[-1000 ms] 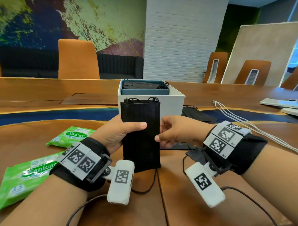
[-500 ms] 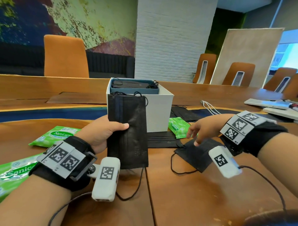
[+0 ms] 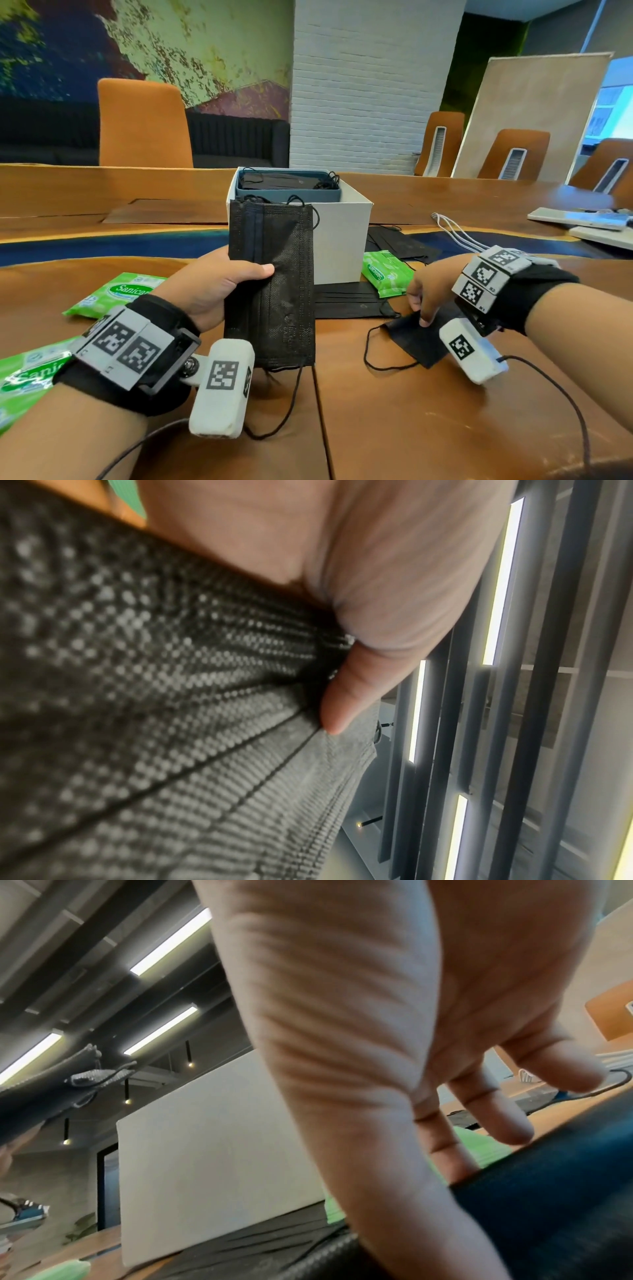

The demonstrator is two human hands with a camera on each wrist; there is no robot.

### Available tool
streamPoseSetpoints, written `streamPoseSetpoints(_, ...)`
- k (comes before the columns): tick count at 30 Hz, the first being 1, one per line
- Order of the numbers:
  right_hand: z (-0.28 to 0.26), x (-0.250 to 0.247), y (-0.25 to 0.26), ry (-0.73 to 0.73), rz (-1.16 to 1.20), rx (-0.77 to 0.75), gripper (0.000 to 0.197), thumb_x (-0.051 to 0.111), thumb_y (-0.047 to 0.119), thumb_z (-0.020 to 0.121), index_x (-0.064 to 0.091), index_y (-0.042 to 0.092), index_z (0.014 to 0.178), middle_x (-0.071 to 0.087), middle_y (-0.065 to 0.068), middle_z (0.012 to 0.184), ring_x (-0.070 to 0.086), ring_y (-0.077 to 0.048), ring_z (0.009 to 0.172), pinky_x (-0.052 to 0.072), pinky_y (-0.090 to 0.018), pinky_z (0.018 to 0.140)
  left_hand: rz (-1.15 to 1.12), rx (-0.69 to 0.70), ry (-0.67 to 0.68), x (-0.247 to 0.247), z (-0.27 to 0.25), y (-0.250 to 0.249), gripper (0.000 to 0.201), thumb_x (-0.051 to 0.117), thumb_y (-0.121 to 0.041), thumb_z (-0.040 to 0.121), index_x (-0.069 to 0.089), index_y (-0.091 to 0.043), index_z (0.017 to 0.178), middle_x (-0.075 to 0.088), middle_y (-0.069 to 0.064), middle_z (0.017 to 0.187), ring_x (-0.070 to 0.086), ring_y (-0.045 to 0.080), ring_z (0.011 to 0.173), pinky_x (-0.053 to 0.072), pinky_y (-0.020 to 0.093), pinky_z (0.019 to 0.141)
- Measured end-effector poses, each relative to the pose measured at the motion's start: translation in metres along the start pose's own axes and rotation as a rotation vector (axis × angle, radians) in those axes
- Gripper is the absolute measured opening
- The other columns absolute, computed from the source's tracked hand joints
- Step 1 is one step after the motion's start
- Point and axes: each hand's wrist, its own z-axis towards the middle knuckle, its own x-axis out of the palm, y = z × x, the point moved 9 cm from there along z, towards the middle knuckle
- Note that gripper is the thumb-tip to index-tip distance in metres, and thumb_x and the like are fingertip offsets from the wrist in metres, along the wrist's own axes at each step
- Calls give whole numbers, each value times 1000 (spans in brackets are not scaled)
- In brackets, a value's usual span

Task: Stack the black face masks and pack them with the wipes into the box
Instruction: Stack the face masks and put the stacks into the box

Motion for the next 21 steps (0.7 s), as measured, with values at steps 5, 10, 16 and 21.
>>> streamPoseSetpoints(5, -12, -15, -6, -60, 74, -18, 22, 67, 24, 82, 47, 23, 73, 48, 7, 69, 43, -11, 64, 34, -23, 59, 8, -8, -5, -1, 1, 0, 18, 52, 1, 89, 64, -9, 97, 73, 10, 87, 69, 23, 84, 56, 34, 70)
streamPoseSetpoints(10, -35, -33, 2, -29, 607, -242, 27, 66, 1, 81, 50, 15, 97, 64, -16, 88, 63, -32, 84, 49, -35, 76, -11, -12, -15, -2, 3, 3, 18, 52, 1, 89, 63, -9, 99, 74, 8, 83, 72, 19, 75, 58, 29, 58)
streamPoseSetpoints(16, -86, -68, 43, -82, 1074, -651, 46, 60, -2, 74, 58, 6, 119, 68, -14, 114, 65, -27, 107, 54, -37, 91, -54, -17, -76, -7, 3, 6, 22, 53, -1, 90, 61, -12, 108, 72, 10, 98, 69, 22, 89, 54, 33, 65)
streamPoseSetpoints(21, -96, -82, 75, -155, 1421, -814, 55, 60, -3, 74, 52, 3, 128, 61, -19, 125, 61, -31, 114, 52, -42, 93, -61, -14, -96, -8, 2, 5, 23, 53, -9, 92, 60, -15, 112, 70, 9, 109, 63, 24, 104, 49, 35, 77)
